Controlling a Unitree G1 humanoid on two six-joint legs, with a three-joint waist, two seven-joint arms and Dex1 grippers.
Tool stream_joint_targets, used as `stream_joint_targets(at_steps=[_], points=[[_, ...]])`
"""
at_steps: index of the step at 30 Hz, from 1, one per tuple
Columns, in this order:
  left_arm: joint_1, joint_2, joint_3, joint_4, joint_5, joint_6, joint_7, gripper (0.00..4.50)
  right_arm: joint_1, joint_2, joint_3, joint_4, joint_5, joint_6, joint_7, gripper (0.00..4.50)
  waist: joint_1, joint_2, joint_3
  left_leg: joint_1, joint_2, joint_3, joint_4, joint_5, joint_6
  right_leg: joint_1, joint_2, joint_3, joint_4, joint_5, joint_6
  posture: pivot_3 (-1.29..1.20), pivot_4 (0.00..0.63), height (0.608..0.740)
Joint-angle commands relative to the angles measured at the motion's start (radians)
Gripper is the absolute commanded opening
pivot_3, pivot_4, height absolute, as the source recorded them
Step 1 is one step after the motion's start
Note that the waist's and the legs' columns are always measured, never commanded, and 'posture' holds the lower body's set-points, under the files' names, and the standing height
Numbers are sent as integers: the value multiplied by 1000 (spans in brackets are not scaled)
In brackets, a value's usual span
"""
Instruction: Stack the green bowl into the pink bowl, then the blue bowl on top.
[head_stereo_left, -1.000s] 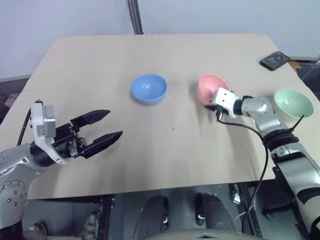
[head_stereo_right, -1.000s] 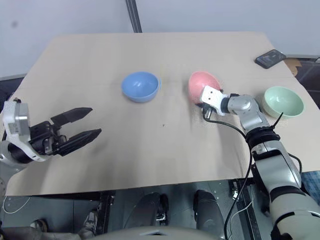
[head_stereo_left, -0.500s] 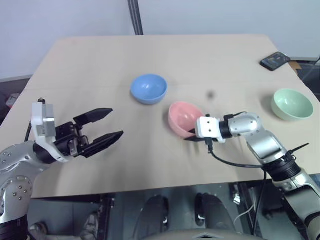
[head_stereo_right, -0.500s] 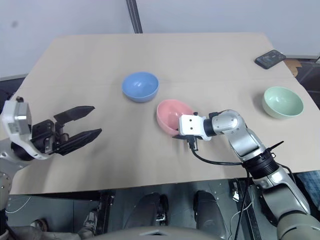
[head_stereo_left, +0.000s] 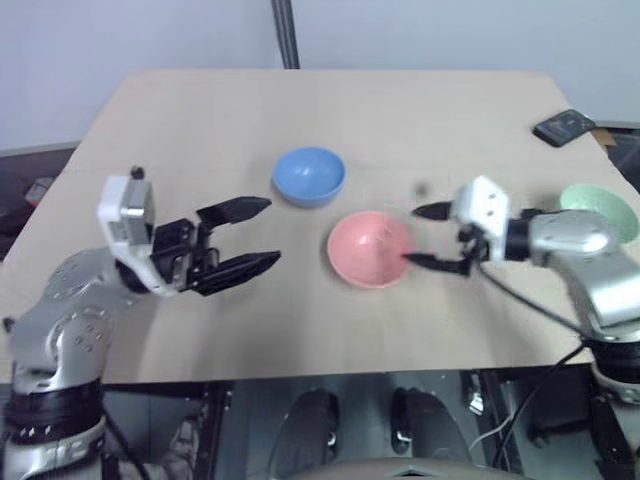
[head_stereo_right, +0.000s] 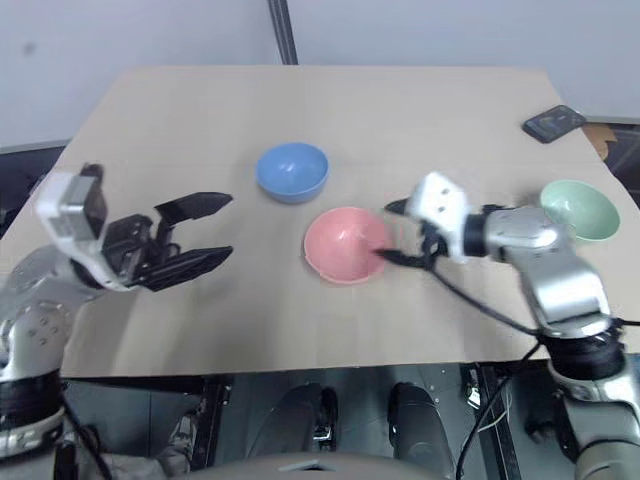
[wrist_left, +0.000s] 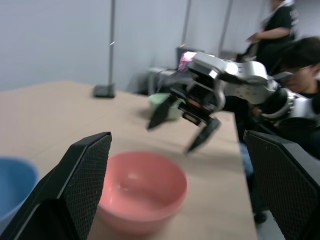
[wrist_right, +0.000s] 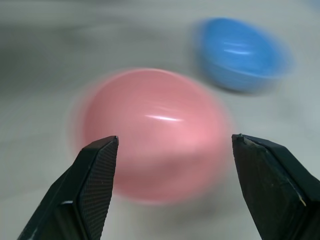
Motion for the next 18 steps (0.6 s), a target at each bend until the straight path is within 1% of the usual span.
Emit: stream_joint_targets(at_steps=[1,2,5,8,12,15,17,18], points=[[-60,-32,-49,32,30,-33,-25,4500,29,-41,-125,162,-109,-53,-205,3786,0,-1,0,0,0,0,0,0,0,0,0,0,0,0,0,0,150,740],[-70,-41,-62,37,37,-38,-29,4500,32,-45,-149,222,-135,-65,-270,3786,-1,-1,0,0,-1,0,0,0,0,0,0,0,0,0,0,0,150,740],[-85,-60,-85,45,57,-47,-38,4500,27,-50,-189,407,-173,-139,-389,3786,-5,-1,0,0,-2,2,0,0,0,-1,0,2,0,0,1,0,150,740],[-80,-61,-89,53,68,-52,-49,4500,12,-57,-177,565,-197,-216,-438,3786,-14,-1,0,-1,-2,3,-1,0,0,-2,2,3,0,0,1,0,150,740],[-62,-61,-87,43,74,-53,-51,4500,-13,-54,-151,734,-216,-299,-464,3786,-28,0,0,0,0,4,0,0,0,-2,2,4,0,0,1,0,150,740],[-43,-57,-74,24,72,-49,-38,4500,-42,-47,-143,781,-197,-320,-448,3212,-31,0,0,0,1,4,0,0,0,-2,2,5,0,0,1,0,150,740],[-32,-55,-66,15,68,-47,-28,4500,-55,-48,-136,786,-191,-328,-437,2170,-31,0,0,0,1,4,0,0,0,-3,2,6,1,0,1,0,150,740],[-25,-54,-63,9,67,-47,-25,4500,-58,-50,-133,786,-189,-331,-432,1785,-31,0,0,0,1,4,0,0,0,-3,2,6,1,0,1,0,150,740]])
